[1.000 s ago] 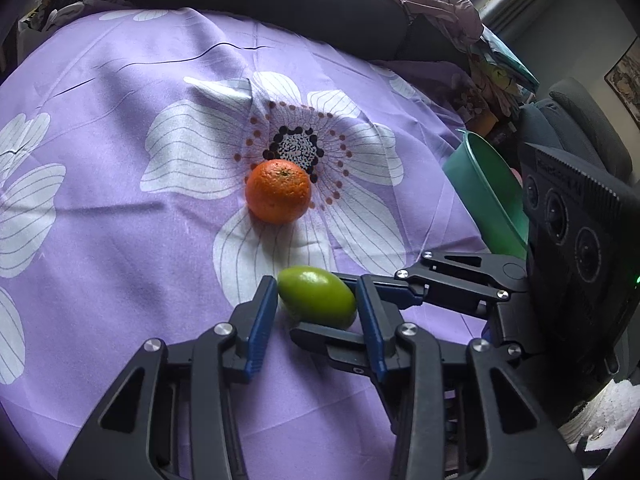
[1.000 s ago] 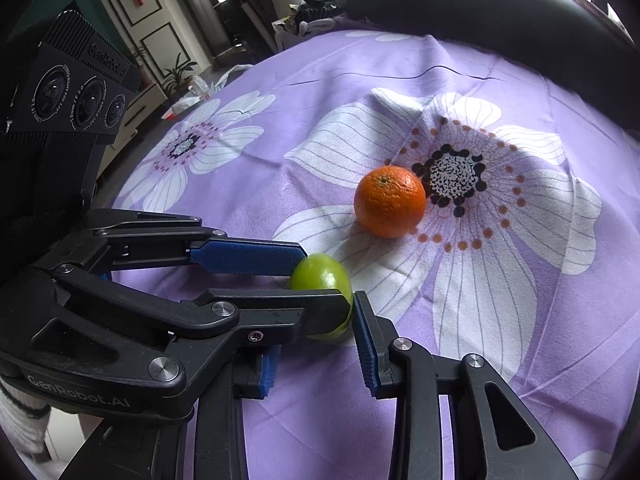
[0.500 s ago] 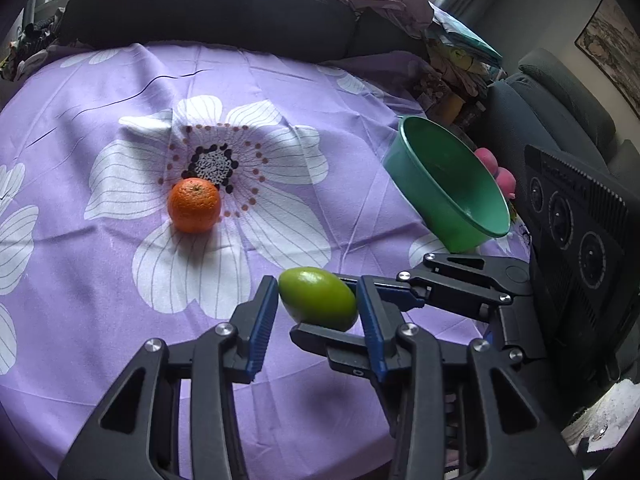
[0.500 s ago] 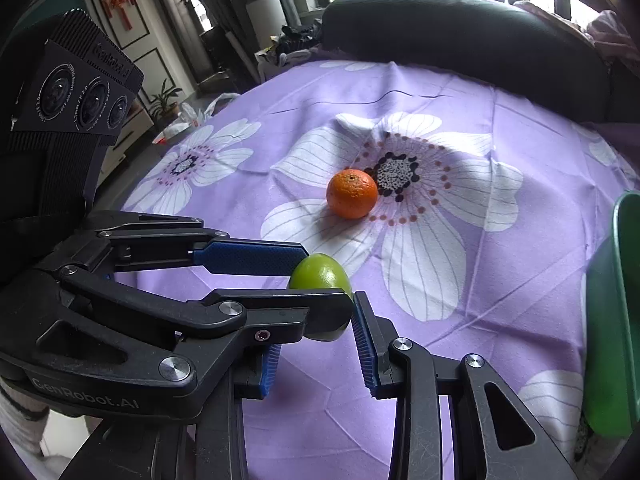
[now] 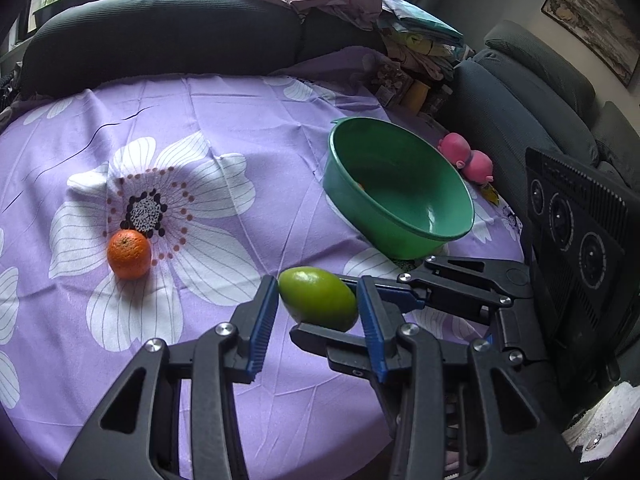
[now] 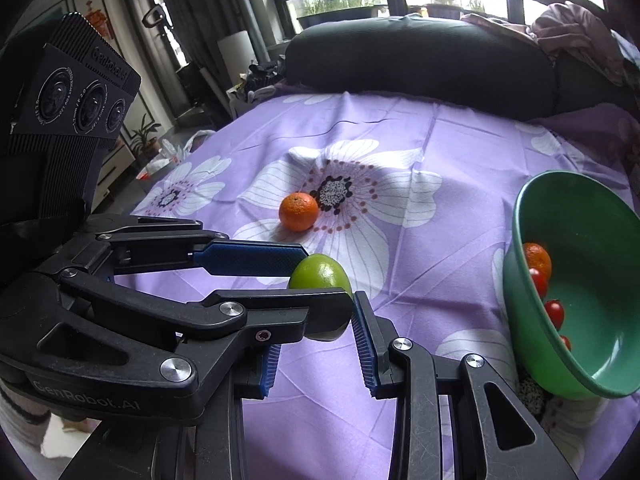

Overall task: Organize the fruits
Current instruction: 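Carry the green fruit over the green bowl with the right tool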

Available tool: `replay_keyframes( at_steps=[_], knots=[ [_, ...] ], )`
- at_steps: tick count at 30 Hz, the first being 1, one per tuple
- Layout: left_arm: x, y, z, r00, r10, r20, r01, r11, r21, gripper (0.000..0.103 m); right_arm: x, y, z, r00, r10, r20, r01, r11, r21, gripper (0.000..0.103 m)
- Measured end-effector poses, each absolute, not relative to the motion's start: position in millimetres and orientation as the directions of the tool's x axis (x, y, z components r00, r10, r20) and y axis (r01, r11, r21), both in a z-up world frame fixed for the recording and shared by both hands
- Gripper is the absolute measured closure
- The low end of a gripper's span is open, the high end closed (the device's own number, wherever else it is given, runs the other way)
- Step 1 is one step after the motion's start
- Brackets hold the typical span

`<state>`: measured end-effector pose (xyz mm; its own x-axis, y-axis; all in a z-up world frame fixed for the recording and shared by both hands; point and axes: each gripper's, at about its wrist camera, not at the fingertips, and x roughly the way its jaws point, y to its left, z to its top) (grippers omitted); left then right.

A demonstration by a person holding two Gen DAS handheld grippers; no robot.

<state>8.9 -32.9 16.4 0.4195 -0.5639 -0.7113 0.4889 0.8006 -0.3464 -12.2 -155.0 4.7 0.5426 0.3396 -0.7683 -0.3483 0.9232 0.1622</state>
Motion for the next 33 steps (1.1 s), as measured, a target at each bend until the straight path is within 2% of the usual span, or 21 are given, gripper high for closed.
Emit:
replay_keyframes(
  at_steps=[18, 33],
  knots=[
    [46.7, -139.3, 51.7, 0.363, -0.659, -0.659, 0.669, 0.677, -0.308, 0.062, -13.8, -248.1, 45.8, 0.698, 0.196, -0.689, -0.15, 0.981, 0.126, 0.068],
    [71.1, -194.7, 29.9, 0.257, -0.674, -0.693, 0.703, 0.622, -0.344, 0.063, -10.6, -303.0, 28.7, 0.68, 0.131, -0.721, -0.026, 0.988, 0.155, 0.068]
  ],
)
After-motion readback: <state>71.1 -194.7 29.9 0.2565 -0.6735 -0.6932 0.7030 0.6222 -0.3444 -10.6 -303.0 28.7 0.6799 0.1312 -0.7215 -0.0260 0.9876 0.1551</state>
